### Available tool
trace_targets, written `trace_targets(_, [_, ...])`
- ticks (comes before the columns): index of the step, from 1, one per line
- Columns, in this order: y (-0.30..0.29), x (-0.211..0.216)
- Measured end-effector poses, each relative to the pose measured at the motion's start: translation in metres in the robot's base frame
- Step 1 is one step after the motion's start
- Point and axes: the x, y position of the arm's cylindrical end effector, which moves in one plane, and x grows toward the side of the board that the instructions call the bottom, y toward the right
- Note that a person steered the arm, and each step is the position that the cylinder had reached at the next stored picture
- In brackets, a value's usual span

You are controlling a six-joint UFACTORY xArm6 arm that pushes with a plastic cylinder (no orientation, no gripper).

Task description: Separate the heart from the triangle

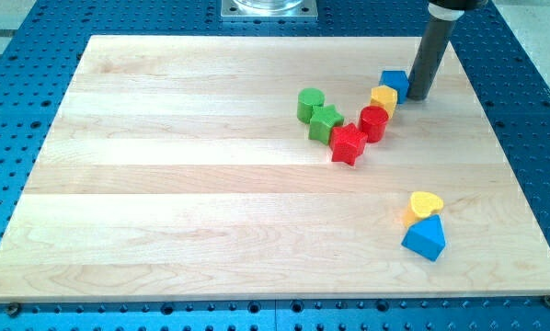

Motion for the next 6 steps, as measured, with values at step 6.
trace_targets(6, [-0.017,0.221])
